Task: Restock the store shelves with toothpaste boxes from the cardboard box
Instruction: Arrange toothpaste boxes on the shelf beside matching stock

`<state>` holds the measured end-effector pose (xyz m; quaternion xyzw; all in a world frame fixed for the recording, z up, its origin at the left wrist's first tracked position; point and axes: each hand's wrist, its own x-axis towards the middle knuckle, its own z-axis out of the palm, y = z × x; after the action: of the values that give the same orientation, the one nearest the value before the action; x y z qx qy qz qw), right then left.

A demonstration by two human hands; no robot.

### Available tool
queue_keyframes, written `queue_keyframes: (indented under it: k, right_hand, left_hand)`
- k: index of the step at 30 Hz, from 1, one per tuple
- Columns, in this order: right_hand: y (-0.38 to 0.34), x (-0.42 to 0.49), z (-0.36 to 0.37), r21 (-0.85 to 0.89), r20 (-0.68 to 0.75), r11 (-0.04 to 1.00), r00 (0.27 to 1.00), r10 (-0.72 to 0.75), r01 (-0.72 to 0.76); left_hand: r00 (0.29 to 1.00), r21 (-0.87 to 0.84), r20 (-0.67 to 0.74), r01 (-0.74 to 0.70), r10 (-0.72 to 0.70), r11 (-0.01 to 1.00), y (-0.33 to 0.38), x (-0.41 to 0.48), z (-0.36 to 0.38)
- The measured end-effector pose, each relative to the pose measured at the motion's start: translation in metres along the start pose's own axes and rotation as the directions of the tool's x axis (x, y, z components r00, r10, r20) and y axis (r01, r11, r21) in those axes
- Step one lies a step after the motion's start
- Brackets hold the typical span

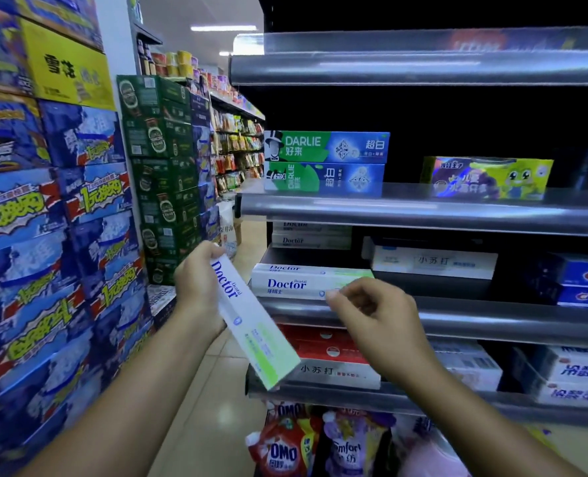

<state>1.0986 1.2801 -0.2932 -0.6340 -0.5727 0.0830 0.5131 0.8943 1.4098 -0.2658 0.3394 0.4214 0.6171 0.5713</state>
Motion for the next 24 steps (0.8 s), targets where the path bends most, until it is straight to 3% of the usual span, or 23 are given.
queue_keyframes:
  k: [2, 4, 6, 8, 10, 14, 18, 24]
  right_hand:
    - [-0.009, -0.014, 0.007, 0.176, 0.217, 0.971, 0.969, 0.120, -0.160]
    - [-0.011, -0.019, 0.015, 0.358, 0.371, 0.865, 0.903, 0.215, -0.353]
    - [-0.011, -0.014, 0.016, 0.478, 0.322, 0.784, 0.910, 0.262, -0.395]
    - [-0.009, -0.004, 0.011, 0.511, 0.203, 0.790, 0.941, 0.272, -0.339]
    - [-0.006, 0.009, 0.001, 0.492, 0.089, 0.826, 0.960, 0.266, -0.274]
    - [0.006, 0.044, -0.016, 0.401, -0.072, 0.900, 0.973, 0.218, -0.172]
    - [0.019, 0.073, -0.022, 0.261, -0.187, 0.957, 0.967, 0.176, -0.124]
    - [0.048, 0.070, -0.012, 0.049, -0.122, 0.991, 0.984, 0.130, -0.125]
  left_hand:
    - [0.998, -0.152, -0.061, 0.007, -0.016, 0.988, -0.002, -0.001, 0.006]
    - [0.996, -0.263, -0.092, -0.005, -0.020, 0.965, -0.007, -0.002, 0.015]
    - [0.998, -0.316, -0.062, 0.007, -0.028, 0.949, -0.014, -0.002, 0.023]
    - [1.000, -0.336, -0.003, -0.007, 0.006, 0.942, -0.020, -0.003, 0.029]
    - [0.995, -0.266, 0.047, -0.070, 0.086, 0.961, -0.022, 0.000, 0.029]
    - [0.949, 0.048, 0.189, -0.264, 0.251, 0.963, -0.020, 0.010, 0.015]
    - [0.922, 0.205, 0.275, -0.332, 0.271, 0.921, -0.022, 0.021, 0.012]
    - [0.915, 0.460, 0.324, -0.375, 0.241, 0.805, -0.032, 0.041, 0.001]
